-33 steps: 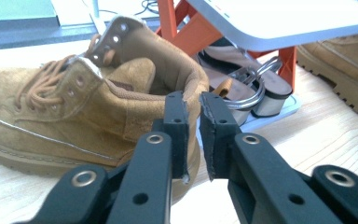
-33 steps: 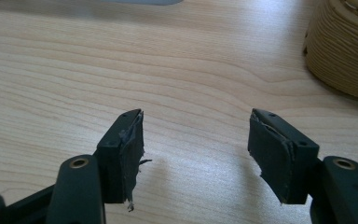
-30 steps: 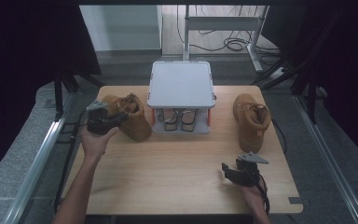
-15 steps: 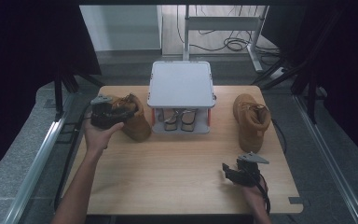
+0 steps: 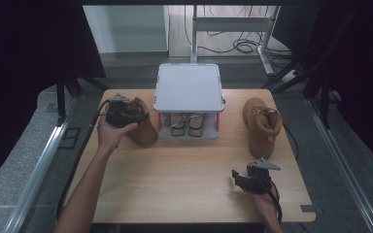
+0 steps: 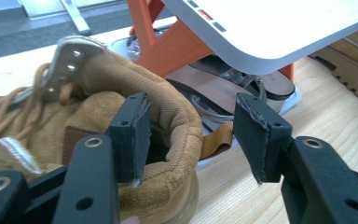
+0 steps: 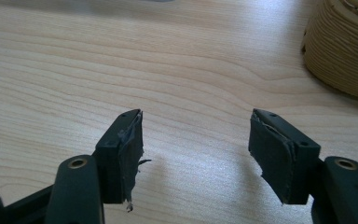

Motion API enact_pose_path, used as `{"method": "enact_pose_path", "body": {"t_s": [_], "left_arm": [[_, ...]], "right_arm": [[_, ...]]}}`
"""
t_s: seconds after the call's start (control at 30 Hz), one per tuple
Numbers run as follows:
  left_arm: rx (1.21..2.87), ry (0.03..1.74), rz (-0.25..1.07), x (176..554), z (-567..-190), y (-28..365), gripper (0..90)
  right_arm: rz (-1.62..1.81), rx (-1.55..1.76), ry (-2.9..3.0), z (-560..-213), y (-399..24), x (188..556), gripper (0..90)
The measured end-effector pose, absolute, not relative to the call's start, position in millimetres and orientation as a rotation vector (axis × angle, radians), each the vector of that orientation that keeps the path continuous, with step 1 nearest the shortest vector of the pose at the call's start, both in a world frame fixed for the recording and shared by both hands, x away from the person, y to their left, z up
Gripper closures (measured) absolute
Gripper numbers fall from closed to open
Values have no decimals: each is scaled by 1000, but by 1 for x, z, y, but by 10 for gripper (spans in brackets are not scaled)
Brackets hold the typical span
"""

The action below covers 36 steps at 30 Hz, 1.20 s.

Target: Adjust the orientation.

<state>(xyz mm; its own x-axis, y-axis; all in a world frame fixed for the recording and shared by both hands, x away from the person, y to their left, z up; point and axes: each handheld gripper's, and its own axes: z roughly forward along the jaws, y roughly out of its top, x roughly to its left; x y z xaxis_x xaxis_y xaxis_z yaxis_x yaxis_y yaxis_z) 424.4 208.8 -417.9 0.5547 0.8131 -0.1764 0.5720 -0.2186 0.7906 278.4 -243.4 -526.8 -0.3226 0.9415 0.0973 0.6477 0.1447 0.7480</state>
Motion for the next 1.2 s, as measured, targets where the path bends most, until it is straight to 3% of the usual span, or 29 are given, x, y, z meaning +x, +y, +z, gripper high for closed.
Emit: {"method": "enact_pose_path", "body": {"t_s": [0.43,1.2], "left_arm": [[1967,1107,340,431,-421,200,464],[2034,1143,357,436,-431,201,583]], "right_arm": [[1008,1534,2023,-527,-247,279,350],[1004,1527,2023,-526,-246,279,350]]}}
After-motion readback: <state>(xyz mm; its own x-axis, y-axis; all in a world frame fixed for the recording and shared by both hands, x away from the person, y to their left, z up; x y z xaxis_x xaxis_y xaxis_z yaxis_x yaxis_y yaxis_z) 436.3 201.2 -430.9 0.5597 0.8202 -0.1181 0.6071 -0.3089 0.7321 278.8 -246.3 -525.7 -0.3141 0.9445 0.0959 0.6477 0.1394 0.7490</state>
